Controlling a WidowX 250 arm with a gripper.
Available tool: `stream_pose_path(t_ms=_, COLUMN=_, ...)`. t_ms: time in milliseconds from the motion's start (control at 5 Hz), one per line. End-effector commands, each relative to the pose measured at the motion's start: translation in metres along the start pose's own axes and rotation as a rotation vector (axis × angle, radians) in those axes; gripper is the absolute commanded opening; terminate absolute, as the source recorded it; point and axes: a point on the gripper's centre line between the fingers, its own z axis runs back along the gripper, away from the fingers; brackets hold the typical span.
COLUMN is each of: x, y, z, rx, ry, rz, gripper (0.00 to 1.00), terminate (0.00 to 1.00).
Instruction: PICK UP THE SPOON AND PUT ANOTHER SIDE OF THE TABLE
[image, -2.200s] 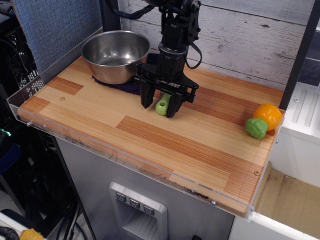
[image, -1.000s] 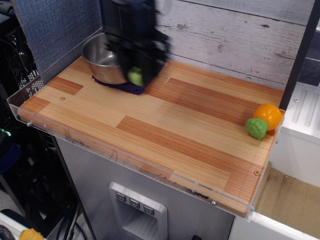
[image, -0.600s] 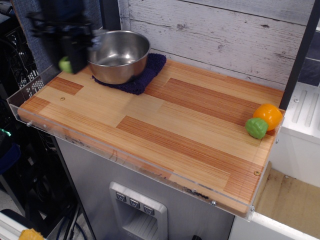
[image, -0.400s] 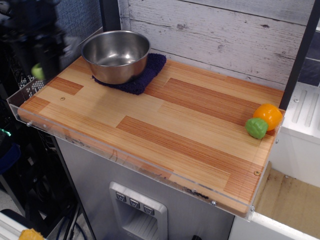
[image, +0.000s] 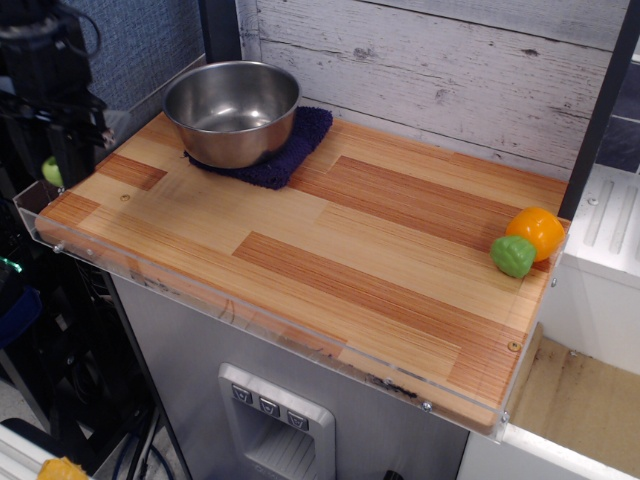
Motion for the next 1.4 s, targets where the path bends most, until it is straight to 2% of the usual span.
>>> stream_pose_path(t_ms=0, x=0.028, y=0.018, z=-0.006, rx=0.042, ry=0.006, rz=-0.036, gripper=0.0, terminate=0.0)
stream_pose_path(t_ms=400, x=0.047, y=0.019, z=-0.017, rx=0.017, ry=0.026, rz=-0.057, gripper=0.0, terminate=0.0)
stream_pose_path(t_ms=600, x=0.046, y=0.014, z=-0.019, rx=0.007, ry=0.03, rz=-0.07, gripper=0.0, terminate=0.0)
stream_pose_path(t_ms=800, x=0.041, y=0.009, z=-0.014, rx=-0.012, ry=0.015, rz=-0.095, gripper=1.0, terminate=0.0)
stream_pose_path(t_ms=1200, x=0.025, y=-0.005, z=0.009, rx=-0.012, ry=-0.054, rz=-0.139, gripper=1.0, terminate=0.0)
